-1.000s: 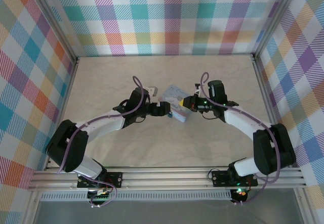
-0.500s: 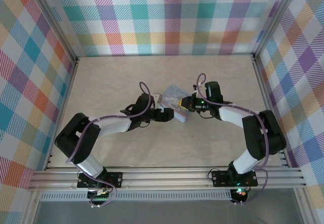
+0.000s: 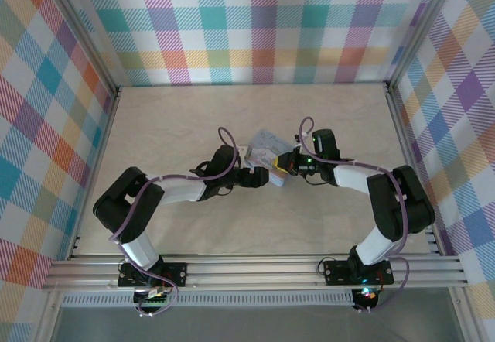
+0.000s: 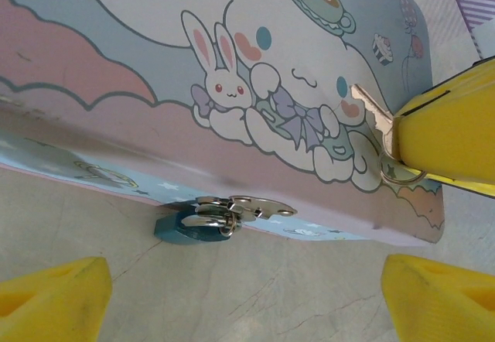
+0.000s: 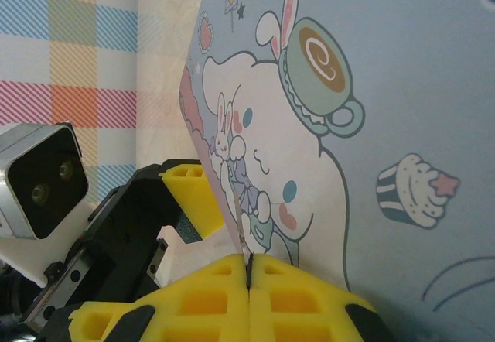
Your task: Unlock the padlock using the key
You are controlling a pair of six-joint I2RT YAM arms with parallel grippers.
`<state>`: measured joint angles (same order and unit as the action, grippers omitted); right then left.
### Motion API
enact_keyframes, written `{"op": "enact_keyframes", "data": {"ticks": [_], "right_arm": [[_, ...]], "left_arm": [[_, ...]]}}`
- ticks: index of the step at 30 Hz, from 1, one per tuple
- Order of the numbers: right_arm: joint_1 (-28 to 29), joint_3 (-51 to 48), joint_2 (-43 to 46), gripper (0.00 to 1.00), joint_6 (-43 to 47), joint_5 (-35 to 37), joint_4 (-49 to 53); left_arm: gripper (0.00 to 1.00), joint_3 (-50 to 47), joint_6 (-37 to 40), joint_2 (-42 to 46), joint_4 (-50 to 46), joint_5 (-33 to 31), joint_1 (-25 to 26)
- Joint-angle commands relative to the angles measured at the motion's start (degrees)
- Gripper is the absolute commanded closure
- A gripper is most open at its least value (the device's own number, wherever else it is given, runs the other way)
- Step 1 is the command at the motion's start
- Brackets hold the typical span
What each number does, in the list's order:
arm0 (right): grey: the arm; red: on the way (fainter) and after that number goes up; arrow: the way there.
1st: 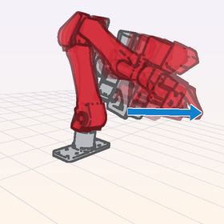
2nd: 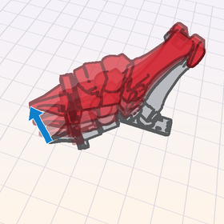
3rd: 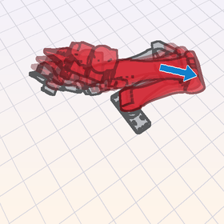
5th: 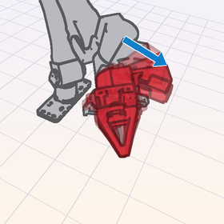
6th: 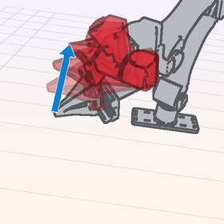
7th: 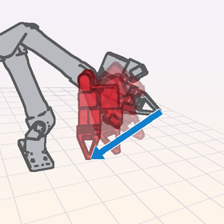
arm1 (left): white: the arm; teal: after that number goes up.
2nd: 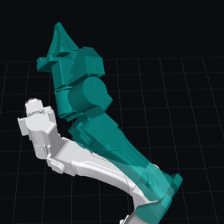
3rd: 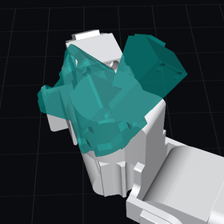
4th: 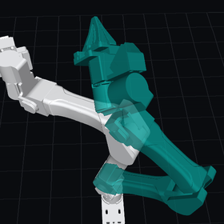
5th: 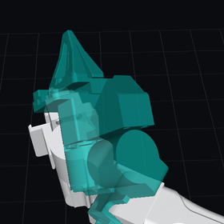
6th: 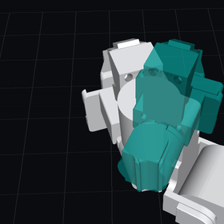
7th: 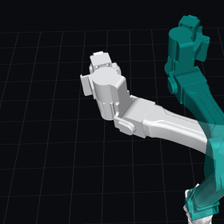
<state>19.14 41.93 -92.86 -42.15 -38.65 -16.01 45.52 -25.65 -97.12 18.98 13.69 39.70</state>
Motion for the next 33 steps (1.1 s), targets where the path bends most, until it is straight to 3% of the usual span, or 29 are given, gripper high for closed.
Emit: {"op": "enact_keyframes", "data": {"ticks": [1, 16, 33], "right_arm": [[-0.3, -2.2, -0.7, 1.00, 2.1, 1.3, 0.8], [-0.2, -2.9, 0.6, 1.00, 3.2, 1.7, 2.6], [-0.2, -3.1, 0.9, 1.00, 3.8, 2.1, 3.0]], "left_arm": [[0.11, 0.5, 1.6, -1.3, 2.3, -0.1, 0.8], [0.17, 0.8, 2.8, -4.7, 7.0, -1.7, 1.9], [0.31, 0.9, 4.4, -8.5, 11.7, -1.6, 2.1]]}}
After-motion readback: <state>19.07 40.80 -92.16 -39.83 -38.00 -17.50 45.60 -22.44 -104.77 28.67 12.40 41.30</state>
